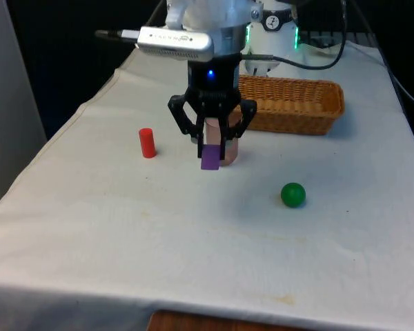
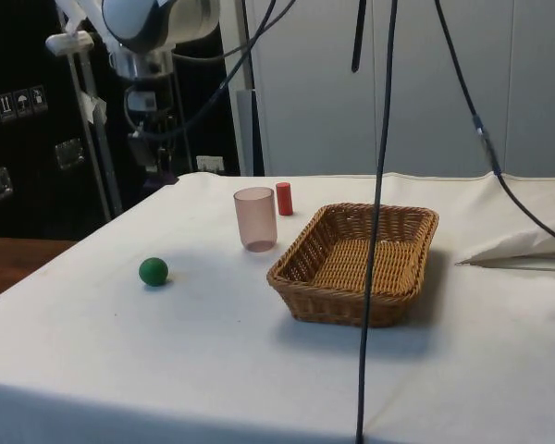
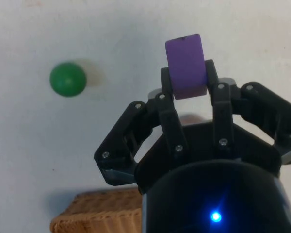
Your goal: Pick up the triangular block and place it into the basket.
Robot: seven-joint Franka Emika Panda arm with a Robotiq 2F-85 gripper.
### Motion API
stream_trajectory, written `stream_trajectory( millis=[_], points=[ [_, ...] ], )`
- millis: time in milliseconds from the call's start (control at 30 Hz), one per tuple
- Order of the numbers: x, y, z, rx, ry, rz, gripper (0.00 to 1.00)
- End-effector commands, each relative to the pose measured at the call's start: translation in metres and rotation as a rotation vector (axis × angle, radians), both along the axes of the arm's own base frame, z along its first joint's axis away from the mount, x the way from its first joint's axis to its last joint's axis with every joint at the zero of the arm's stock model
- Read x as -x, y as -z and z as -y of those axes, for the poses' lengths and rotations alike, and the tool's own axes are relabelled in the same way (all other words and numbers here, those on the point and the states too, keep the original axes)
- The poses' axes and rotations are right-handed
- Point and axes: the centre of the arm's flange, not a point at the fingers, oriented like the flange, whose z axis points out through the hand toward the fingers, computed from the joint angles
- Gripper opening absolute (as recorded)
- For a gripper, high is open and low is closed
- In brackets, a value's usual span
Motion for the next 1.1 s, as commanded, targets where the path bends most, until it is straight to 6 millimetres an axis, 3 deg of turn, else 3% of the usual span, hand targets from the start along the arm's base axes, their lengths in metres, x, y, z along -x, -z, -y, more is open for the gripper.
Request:
stream_trajectory(
  millis=[0, 300, 333, 367, 600, 633, 1067],
  points=[
    [0.004, -0.005, -0.001, 0.004, 0.0, 0.002, 0.33],
    [0.024, -0.028, -0.002, -0.007, -0.002, -0.003, 0.33],
    [0.019, -0.024, -0.002, -0.011, -0.003, -0.002, 0.33],
    [0.029, -0.033, -0.001, -0.01, -0.002, -0.003, 0.33],
    [0.05, -0.049, -0.001, -0.02, -0.003, -0.008, 0.33],
    [0.046, -0.045, -0.001, -0.025, -0.004, -0.011, 0.33],
    [0.085, -0.068, -0.002, -0.037, -0.009, -0.021, 0.33]
  ],
)
